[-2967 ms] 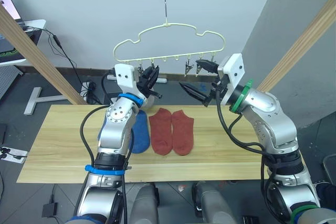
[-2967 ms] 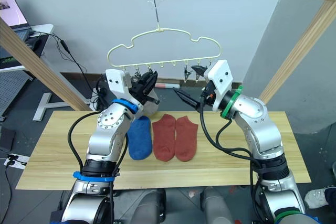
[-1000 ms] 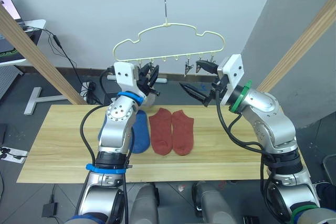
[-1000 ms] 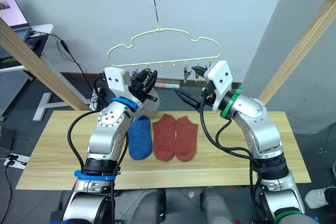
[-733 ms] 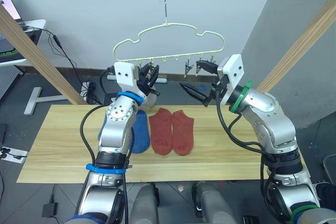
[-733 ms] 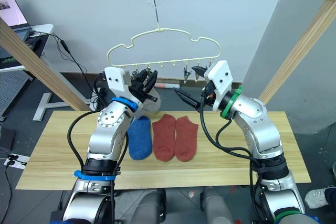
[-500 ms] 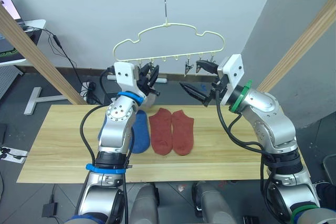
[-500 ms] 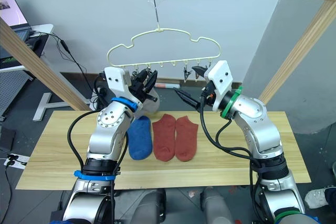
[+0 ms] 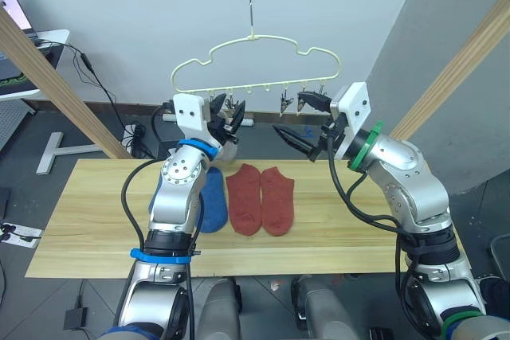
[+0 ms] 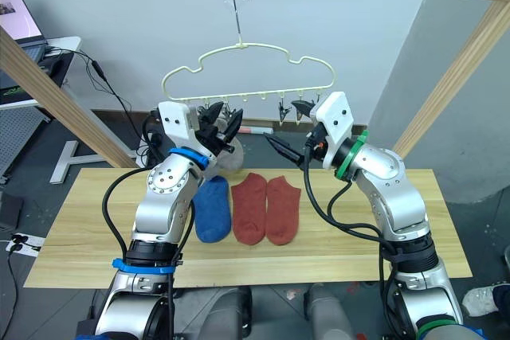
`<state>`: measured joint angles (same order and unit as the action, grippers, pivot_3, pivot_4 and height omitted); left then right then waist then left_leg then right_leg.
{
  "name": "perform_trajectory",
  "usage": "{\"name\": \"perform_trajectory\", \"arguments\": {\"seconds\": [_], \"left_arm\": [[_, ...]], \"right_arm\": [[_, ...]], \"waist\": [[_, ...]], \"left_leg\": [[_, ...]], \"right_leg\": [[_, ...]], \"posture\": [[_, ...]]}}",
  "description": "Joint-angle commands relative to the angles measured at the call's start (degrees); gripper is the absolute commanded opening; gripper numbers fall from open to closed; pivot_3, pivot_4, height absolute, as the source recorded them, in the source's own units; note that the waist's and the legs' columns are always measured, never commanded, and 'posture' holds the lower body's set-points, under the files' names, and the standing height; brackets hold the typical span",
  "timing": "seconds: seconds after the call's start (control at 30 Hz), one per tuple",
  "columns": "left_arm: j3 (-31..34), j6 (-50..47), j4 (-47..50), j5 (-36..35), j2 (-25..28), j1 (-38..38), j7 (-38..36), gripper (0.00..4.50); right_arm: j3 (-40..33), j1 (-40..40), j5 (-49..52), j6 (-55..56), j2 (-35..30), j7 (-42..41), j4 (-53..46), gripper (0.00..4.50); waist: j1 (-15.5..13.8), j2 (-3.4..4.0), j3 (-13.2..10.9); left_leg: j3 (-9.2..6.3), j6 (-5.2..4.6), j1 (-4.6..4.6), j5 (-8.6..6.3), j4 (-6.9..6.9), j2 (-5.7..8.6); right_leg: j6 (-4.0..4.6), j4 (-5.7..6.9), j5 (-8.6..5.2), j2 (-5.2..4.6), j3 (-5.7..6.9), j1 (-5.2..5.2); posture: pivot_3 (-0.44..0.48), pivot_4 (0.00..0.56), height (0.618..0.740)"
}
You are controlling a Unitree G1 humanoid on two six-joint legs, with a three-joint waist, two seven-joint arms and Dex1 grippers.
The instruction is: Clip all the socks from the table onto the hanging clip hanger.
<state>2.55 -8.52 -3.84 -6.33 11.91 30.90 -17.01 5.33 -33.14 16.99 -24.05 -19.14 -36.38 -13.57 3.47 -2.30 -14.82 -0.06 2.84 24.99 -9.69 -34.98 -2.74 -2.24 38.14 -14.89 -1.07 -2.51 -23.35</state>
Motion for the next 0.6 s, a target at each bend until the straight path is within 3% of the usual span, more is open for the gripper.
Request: {"name": "perform_trajectory", "arguments": {"seconds": [0.03,0.6], "left_arm": [[-0.2,0.8,1.3,0.1,0.2,0.8,0.0,2.38],[-0.6,0.3,1.8,-0.1,-0.4,0.2,0.1,2.38]], "right_arm": [[-1.1,-0.9,0.4,1.4,-0.3,0.1,-1.6,4.5],[-1.2,-0.8,0.4,1.5,-0.4,0.3,-1.6,4.5]], "waist": [[0.0,0.0,0.0],[0.0,0.0,0.0]], "left_leg": [[0.0,0.0,0.0,0.0,0.0,0.0],[0.0,0.0,0.0,0.0,0.0,0.0]], "right_leg": [[0.0,0.0,0.0,0.0,0.0,0.0],[0.0,0.0,0.0,0.0,0.0,0.0]], "posture": [[-0.126,0.241,0.74],[-0.127,0.24,0.74]]}}
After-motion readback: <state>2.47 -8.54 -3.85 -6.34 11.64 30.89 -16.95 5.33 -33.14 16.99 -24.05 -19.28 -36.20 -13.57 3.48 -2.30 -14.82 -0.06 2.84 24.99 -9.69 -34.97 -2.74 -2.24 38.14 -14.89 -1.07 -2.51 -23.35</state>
